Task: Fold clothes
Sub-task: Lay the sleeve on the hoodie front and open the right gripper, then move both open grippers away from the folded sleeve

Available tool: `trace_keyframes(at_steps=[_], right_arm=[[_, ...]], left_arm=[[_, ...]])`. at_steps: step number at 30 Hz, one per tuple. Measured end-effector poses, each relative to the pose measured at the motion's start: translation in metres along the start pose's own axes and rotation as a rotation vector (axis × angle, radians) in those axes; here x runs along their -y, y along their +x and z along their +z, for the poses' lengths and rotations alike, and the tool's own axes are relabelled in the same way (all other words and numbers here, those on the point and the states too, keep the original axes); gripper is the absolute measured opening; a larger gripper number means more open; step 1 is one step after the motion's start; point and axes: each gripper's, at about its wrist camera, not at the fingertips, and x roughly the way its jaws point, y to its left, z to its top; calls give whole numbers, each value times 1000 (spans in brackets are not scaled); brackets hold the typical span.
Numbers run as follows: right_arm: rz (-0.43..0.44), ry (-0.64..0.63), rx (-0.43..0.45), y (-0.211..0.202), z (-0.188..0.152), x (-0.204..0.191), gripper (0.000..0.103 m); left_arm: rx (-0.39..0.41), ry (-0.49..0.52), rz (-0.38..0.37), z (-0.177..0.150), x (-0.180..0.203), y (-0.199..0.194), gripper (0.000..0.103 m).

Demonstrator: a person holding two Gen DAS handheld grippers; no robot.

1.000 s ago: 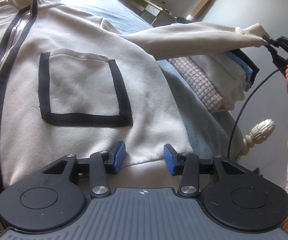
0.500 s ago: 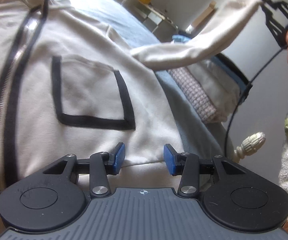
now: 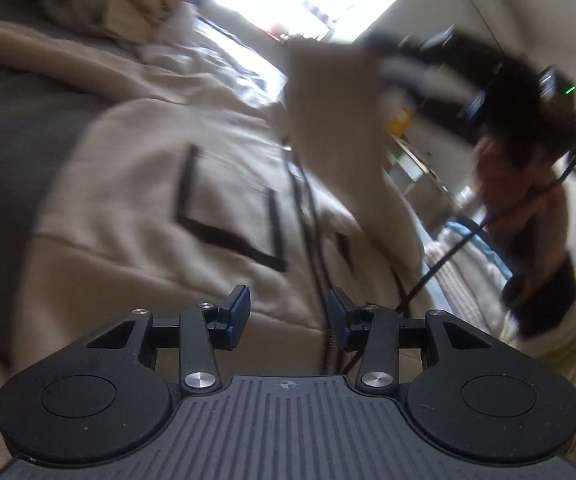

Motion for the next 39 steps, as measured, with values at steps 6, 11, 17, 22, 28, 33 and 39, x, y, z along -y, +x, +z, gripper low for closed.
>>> trace_keyframes(at_steps=[6, 11, 17, 22, 28, 33, 39], right_arm=[[48, 190, -140, 12, -59, 35, 52], [-18, 233, 33, -98, -80, 71, 52], [-336, 179, 215, -233, -143, 91, 52], [-589, 115, 241, -275, -191, 94, 52], [-664, 129, 256, -267, -209, 110, 52], [-665, 103, 264, -251, -213, 115, 52], [-675, -2, 257, -238, -197, 128, 53]], left_arm=[[42, -48, 10, 11, -19, -8, 43], [41, -13, -17, 20, -10, 8, 43], [16, 20, -27, 23, 5, 26, 43], [-13, 42, -27, 23, 21, 43, 43], [-50, 99, -25, 25, 53, 68, 43], [-102, 241, -28, 24, 95, 97, 47], [-165, 501, -76, 14, 161, 150, 59]])
